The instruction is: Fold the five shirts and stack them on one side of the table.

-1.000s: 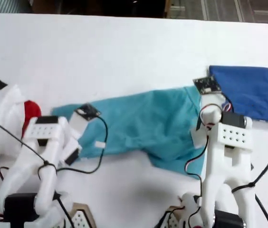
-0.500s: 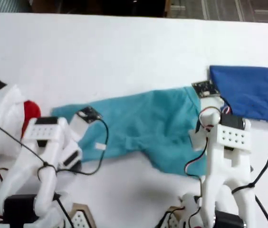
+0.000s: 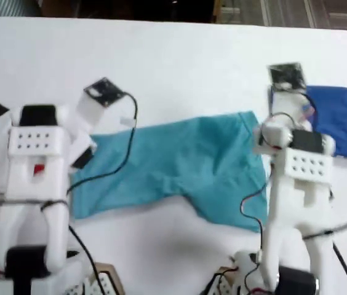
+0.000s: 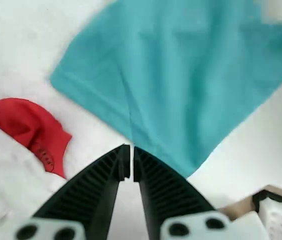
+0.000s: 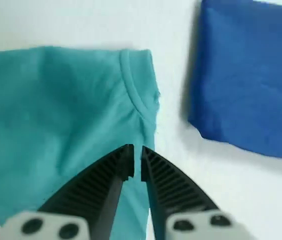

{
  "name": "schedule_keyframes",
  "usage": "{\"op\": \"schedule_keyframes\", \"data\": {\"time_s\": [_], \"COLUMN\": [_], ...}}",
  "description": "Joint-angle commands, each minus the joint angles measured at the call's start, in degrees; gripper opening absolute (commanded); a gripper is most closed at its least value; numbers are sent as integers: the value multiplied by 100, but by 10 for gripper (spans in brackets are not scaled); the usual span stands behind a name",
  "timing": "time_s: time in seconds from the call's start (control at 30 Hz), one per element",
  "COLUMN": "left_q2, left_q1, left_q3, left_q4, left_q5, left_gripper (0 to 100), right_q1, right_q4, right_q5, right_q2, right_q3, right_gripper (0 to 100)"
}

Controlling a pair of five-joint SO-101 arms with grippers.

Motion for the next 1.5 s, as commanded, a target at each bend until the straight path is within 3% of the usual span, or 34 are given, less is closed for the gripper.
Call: {"op": "schedule_keyframes", "data": {"time_s": [0.0, 0.13, 0.33, 0.53, 0.77, 0.87, 1.17, 1.33, 1.47], "left_q2": [905, 2251, 3930, 5407, 6971, 7534, 7719, 7323, 6629], "left_q1": [26, 9, 9, -299, -484, -448, -536, -677, -624], "left_q3": [-312, -804, -2053, -3837, -6809, -7723, -8242, -8989, -8901], "left_q4": [-624, -1222, -1178, -290, 1029, 1213, 1029, 1222, 1240], "left_q5": [510, 1248, 1908, 2075, 2084, 2084, 2075, 2075, 1943], "left_gripper": [24, 24, 24, 24, 24, 24, 24, 24, 24], "right_q1": [-558, -840, -716, -426, -180, -224, -286, -330, -321], "right_q4": [-453, -708, -681, -673, -673, -673, -673, 110, 400], "right_q5": [-79, -88, -97, -97, -88, -88, -88, -97, -316], "right_q2": [840, 2246, 3952, 4875, 5042, 5042, 4989, 4673, 4127], "right_q3": [-633, -1433, -2505, -2927, -3270, -3420, -3903, -4105, -4026], "right_gripper": [20, 20, 20, 20, 20, 20, 20, 20, 20]}}
